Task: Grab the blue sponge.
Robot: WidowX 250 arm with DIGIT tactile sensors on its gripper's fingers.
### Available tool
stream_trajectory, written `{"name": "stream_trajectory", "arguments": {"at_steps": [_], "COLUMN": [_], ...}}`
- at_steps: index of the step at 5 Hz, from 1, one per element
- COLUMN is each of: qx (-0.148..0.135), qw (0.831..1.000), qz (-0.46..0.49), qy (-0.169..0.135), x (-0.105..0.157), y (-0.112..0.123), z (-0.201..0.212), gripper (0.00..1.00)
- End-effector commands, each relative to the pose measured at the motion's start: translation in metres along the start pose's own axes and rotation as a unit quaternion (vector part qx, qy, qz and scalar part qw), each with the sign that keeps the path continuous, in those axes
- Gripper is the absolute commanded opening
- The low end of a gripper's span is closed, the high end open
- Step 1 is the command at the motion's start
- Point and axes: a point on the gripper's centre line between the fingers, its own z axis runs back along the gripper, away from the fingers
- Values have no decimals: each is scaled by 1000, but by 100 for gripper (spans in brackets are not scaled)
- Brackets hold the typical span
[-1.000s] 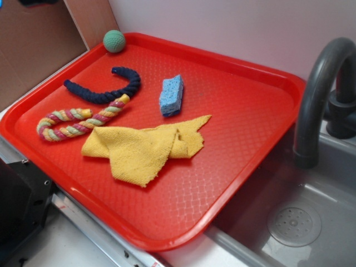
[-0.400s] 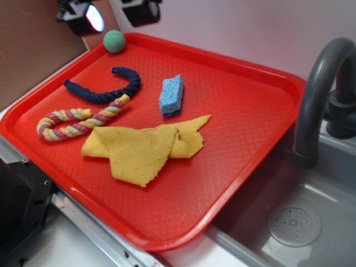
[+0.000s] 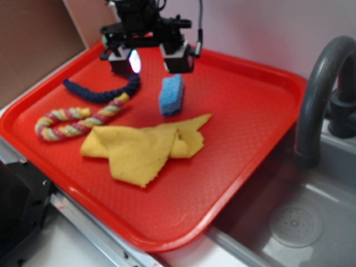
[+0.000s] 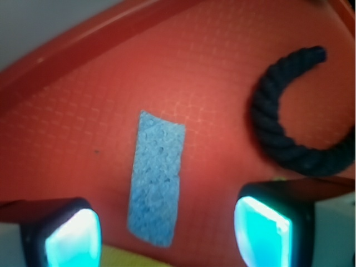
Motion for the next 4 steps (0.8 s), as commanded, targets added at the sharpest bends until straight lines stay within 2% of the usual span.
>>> {"name": "stream_trajectory", "arguments": {"at_steps": [1, 3, 4], "qx": [-1, -7, -1], "qw": [1000, 999, 999], "qz": [-27, -40, -30], "qy": [8, 22, 17], "x": [1, 1, 0], "y": [-7, -6, -3], "z": [-27, -46, -45], "gripper": [100, 100, 0]}}
